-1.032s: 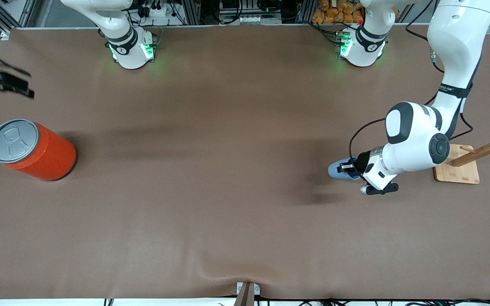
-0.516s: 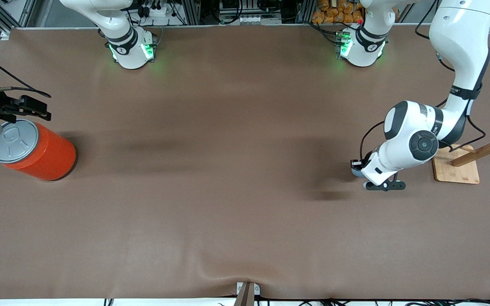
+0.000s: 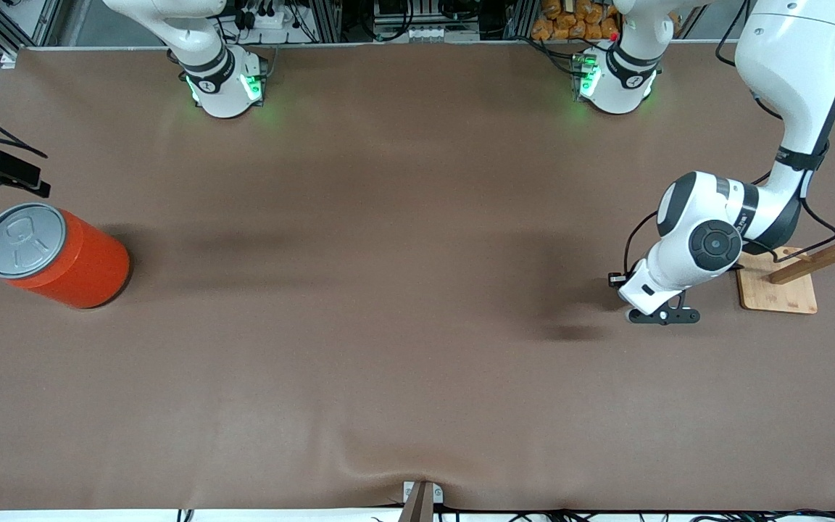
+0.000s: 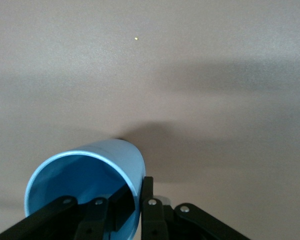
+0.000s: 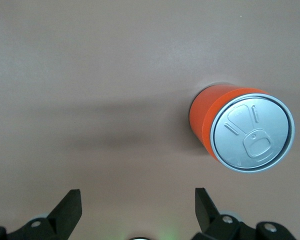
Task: Flip cup
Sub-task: 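Turn the blue cup upright and set it down with the left gripper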
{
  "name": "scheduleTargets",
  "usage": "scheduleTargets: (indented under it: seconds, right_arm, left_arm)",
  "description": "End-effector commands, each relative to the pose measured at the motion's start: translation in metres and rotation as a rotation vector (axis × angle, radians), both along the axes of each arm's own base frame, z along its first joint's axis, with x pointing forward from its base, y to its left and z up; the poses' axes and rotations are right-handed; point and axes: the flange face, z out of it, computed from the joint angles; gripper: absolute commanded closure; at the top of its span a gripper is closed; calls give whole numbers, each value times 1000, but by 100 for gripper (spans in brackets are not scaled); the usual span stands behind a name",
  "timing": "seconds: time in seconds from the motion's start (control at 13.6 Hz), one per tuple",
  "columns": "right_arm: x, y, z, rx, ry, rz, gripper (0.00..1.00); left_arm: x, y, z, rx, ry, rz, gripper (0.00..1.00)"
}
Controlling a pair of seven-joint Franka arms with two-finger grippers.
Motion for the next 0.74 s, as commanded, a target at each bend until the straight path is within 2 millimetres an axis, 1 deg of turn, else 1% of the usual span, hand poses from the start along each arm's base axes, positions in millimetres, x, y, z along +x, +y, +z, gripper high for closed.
scheduleTargets:
  seconds: [0.0, 0.07, 0.15, 0.22, 0.29, 0.44, 0.59, 0.66]
  right_arm:
    - [-6, 9, 12, 13, 12, -31, 0]
    - [-7, 17, 13, 14, 15, -18, 0]
    - [-8, 31, 15, 5, 16, 10, 0]
    - [-7, 34, 16, 0, 12, 17, 0]
    - [-8, 32, 16, 0, 10, 14, 0]
    - [-8, 31, 16, -1, 15, 13, 0]
    - [-8, 34, 21, -52, 6, 27, 0]
    - [-8, 45, 25, -89, 2, 52, 0]
  left_arm:
    - [2, 1, 6, 19, -24, 0, 38]
    - [2, -1, 11, 22, -27, -1, 0]
    - [1, -4, 17, 22, -32, -1, 0]
    - [0, -7, 29, 22, -38, 2, 0]
    - [-2, -9, 42, 31, -36, 21, 0]
    - [-3, -16, 82, 32, -37, 42, 0]
    - [5, -16, 130, 66, -7, 53, 0]
    - [9, -19, 155, 72, 4, 51, 0]
